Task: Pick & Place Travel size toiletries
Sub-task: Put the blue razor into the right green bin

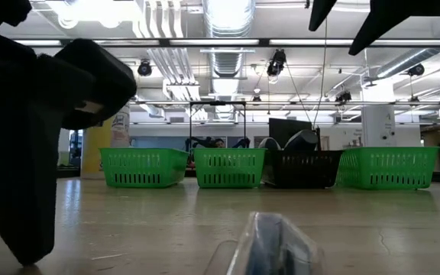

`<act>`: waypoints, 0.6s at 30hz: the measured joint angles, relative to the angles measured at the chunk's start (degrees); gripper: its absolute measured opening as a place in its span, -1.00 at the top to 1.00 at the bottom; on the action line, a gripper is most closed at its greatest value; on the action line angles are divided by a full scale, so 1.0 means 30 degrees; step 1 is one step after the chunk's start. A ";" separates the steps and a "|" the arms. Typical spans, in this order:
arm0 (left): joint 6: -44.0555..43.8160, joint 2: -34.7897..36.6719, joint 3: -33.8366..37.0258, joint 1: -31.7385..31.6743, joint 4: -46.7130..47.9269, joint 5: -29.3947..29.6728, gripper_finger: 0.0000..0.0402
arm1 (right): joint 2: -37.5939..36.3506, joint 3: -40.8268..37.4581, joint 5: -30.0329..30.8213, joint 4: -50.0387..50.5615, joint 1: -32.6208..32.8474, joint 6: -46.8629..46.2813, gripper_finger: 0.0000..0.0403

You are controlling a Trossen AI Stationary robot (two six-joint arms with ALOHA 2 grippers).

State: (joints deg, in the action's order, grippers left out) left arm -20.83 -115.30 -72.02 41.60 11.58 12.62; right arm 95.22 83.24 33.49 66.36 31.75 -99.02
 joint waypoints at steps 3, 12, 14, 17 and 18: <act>0.0834 -0.0031 0.0172 0.0194 -0.0128 0.1421 0.25 | 0.0000 0.0000 0.0013 0.0327 -0.0009 -0.0295 -0.49; 0.3099 -0.0031 0.0271 0.0190 -0.0109 0.1869 0.84 | -0.0044 -0.0007 -0.0014 0.0816 -0.0001 -0.1485 -0.42; 0.3363 -0.0031 0.0287 0.0178 -0.0140 0.1784 0.88 | -0.0094 0.0000 -0.0063 0.0797 -0.0008 -0.1537 -0.44; 0.3414 0.0020 0.0302 0.0089 -0.0140 0.1603 0.88 | -0.0190 0.0282 -0.0042 0.0790 -0.0001 -0.1957 -0.47; 0.3414 0.0087 0.0305 0.0024 -0.0140 0.1488 0.88 | -0.0250 0.0428 0.0014 0.0816 0.0014 -0.1978 -0.48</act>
State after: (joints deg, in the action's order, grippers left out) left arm -10.59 -115.04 -71.10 41.67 11.16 17.09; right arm 94.47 84.53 33.53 68.81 31.79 -104.95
